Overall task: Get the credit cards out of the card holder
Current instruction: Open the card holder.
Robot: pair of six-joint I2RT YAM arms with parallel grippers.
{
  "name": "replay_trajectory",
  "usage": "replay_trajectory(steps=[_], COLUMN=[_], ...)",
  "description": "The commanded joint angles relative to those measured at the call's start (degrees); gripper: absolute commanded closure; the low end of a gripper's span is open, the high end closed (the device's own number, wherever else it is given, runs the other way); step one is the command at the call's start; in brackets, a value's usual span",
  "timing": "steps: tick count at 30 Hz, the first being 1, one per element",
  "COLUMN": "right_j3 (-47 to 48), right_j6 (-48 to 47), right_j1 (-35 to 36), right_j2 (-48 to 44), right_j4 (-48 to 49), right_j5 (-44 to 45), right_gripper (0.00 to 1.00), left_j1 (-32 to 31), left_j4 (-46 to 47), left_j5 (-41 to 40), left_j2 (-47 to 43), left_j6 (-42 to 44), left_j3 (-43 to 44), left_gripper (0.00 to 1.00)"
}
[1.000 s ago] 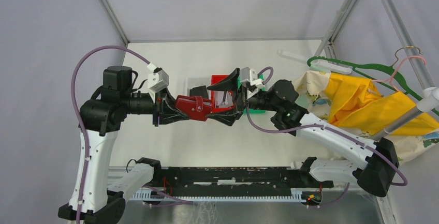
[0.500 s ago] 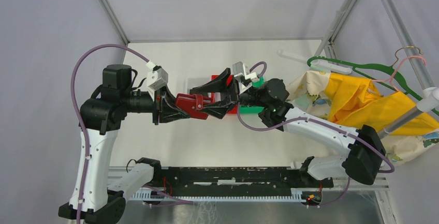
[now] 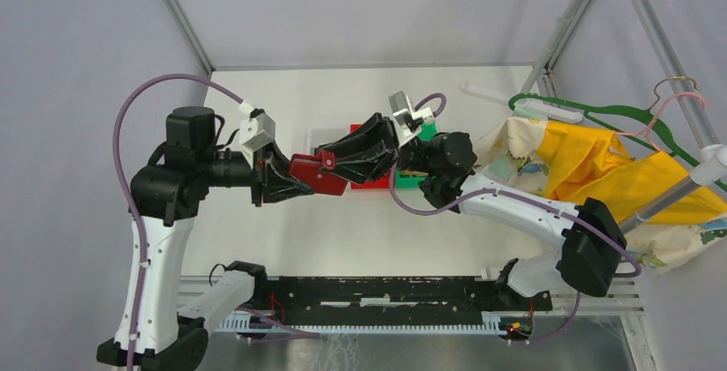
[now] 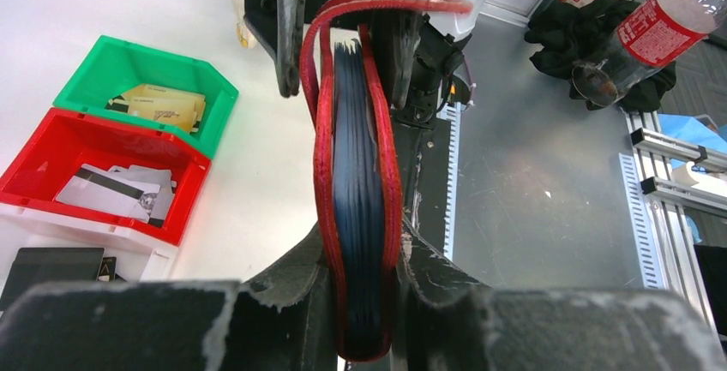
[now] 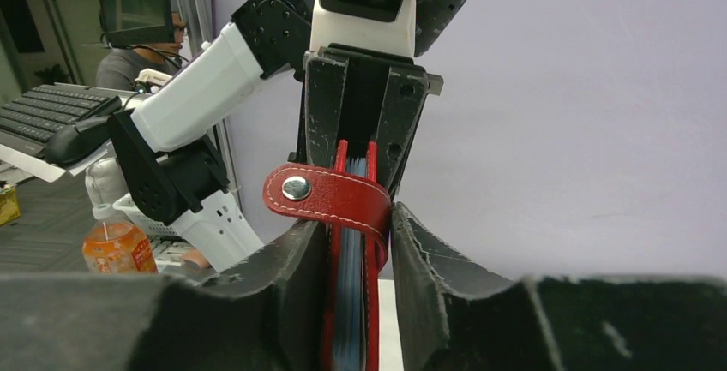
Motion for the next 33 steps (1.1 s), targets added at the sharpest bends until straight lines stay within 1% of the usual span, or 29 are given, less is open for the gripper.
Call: replay_trajectory(steps=[1,5,7,10,11,12,14,16,17,18,21,26,30,33], right_j3=[4.88,5.68,5.97,6.88,7.11,7.38,8.02,9.15,9.54,10.00,10.39,11.29,12.93,16.51], right_j6=[5.56,7.87,9.02,10.61,10.72,10.75,10.63,9.94,9.54,9.14,8.50,8.13,5.51,1.95], right_j1=[-0.48,-0.65,-0.81,-1.27,-1.35,-1.49,-1.53,-1.53,-1.53,-1.53,-1.53,-1.12,-0.48,-0.48], right_j2=[1.35,1.94,1.97,1.95,1.79,1.59,1.13,0.86,0.66,0.49,-0.39,-1.51,-1.99,-1.84], right_j4=[7.53,7.22,7.14,5.07,4.53,3.63,1.11,-1.67,-2.89,-4.52,-6.71,-8.11,-11.50,-17.20], right_j5=[1.63,1.48,1.19,0.94,0.65,0.63,0.77,0.58,0.55,0.58,0.63,0.62,1.21,2.06], right_gripper=[0.65,0.72,0.78,0.92,0.98,1.00,1.00,1.00,1.00,1.00,1.00,1.00,1.00,1.00], left_j1=[-0.40,-0.41,-0.38,-0.40,-0.38,-0.38,-0.37,-0.40,-0.41,-0.38,-0.36,-0.38,-0.37,-0.38], left_j4=[-1.46,-2.16,-2.59,-2.87,-2.94,-2.93,-2.96,-2.96,-2.94,-2.96,-3.04,-3.13,-3.13,-4.97], left_j5=[3.48,3.48,2.97,1.37,0.74,0.22,-0.40,-0.54,-0.44,-0.22,0.60,0.90,1.77,3.67], left_j2=[-1.67,-1.96,-2.31,-3.08,-3.35,-3.61,-4.07,-4.42,-4.60,-4.78,-5.65,-6.27,-6.28,-7.05], left_j6=[-0.61,0.45,1.32,2.70,3.37,3.90,4.60,4.92,4.93,5.02,5.55,6.11,5.82,7.15], left_j3=[0.78,0.57,0.52,0.19,0.01,-0.21,-0.88,-1.51,-1.81,-2.17,-3.62,-5.85,-6.24,-7.22], left_gripper=[0.98,0.98,0.98,0.97,0.95,0.91,0.77,0.57,0.50,0.45,0.40,0.38,0.38,0.31])
